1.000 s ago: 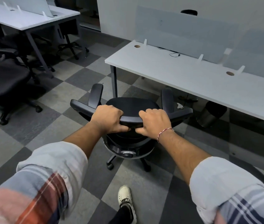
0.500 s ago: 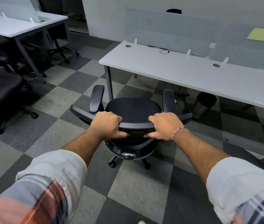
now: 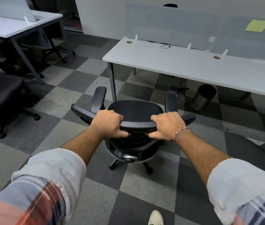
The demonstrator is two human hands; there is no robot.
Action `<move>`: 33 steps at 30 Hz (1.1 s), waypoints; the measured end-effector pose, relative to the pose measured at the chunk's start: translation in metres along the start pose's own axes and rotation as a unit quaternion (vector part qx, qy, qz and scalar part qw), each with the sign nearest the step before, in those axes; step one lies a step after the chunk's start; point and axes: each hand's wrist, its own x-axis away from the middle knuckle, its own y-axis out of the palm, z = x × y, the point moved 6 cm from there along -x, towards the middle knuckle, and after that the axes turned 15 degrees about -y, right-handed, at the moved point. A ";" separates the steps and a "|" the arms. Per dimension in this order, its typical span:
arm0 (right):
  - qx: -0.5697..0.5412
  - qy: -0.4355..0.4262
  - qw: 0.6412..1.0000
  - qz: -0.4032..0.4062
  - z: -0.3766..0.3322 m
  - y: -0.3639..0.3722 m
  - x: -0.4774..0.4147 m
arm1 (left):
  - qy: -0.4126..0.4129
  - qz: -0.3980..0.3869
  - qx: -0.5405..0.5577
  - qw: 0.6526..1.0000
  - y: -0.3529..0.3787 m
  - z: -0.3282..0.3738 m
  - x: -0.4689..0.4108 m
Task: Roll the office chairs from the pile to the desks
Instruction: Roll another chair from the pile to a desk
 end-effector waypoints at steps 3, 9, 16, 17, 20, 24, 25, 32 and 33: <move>0.005 -0.005 1.000 0.014 -0.024 -0.006 -0.003 | 0.005 0.013 -0.001 1.000 0.000 -0.020 0.018; 0.016 -0.033 0.998 0.050 -0.053 -0.009 -0.008 | 0.022 0.046 0.015 0.999 0.005 -0.043 0.047; 0.040 -0.041 0.995 0.082 -0.037 -0.009 -0.024 | 0.040 0.058 0.018 0.997 -0.001 -0.043 0.030; 0.038 -0.036 0.995 0.085 -0.031 -0.008 -0.028 | 0.039 0.056 0.017 0.998 -0.002 -0.044 0.023; 0.034 -0.029 0.994 0.099 -0.011 -0.009 -0.040 | 0.041 0.056 0.019 0.997 -0.006 -0.044 0.000; 0.033 -0.024 0.992 0.117 0.019 -0.004 -0.059 | 0.042 0.054 0.022 0.997 -0.003 -0.041 -0.032; 0.034 -0.028 0.992 0.120 0.026 -0.002 -0.066 | 0.041 0.056 0.021 0.997 -0.002 -0.042 -0.041; 0.010 -0.038 0.993 0.115 0.067 0.012 -0.140 | 0.019 0.062 0.004 0.998 0.011 -0.070 -0.112; 0.009 -0.043 0.992 0.115 0.070 0.015 -0.154 | 0.013 0.058 -0.005 0.998 0.016 -0.078 -0.123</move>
